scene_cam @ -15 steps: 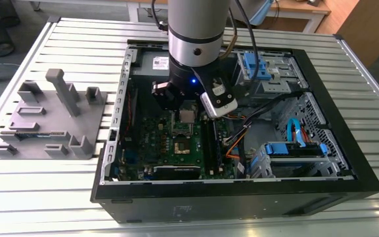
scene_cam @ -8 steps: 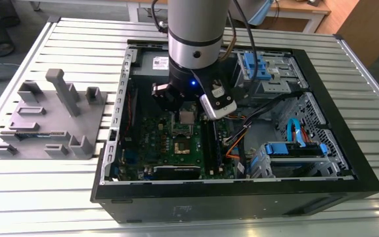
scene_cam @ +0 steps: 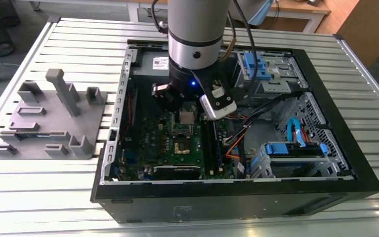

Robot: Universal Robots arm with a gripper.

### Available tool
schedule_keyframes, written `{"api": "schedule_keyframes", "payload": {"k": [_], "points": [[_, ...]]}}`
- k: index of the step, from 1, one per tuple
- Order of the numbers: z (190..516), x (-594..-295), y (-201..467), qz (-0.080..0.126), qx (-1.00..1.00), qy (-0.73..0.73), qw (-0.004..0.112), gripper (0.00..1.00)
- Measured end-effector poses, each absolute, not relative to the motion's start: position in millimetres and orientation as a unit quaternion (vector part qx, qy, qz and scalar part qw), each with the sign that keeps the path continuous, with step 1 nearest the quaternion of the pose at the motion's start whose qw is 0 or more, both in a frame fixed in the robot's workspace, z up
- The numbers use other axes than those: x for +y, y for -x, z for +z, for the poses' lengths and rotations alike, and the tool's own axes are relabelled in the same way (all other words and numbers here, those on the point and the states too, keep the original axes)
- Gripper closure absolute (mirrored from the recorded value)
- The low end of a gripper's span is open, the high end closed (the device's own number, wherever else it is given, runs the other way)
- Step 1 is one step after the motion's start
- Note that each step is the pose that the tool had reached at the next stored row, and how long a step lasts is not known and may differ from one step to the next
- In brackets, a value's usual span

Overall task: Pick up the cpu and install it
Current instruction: 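Place the cpu into insertion slot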

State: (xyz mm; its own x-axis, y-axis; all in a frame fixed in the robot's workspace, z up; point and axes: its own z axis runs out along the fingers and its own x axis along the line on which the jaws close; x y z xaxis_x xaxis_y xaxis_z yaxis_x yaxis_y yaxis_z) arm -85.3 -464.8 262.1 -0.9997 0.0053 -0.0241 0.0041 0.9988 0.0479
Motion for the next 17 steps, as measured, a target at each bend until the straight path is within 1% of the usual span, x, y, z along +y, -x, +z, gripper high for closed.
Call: {"api": "schedule_keyframes", "payload": {"k": [17], "points": [[249,-465,86,0.024,1.0,-0.002,0.012,0.53]]}}
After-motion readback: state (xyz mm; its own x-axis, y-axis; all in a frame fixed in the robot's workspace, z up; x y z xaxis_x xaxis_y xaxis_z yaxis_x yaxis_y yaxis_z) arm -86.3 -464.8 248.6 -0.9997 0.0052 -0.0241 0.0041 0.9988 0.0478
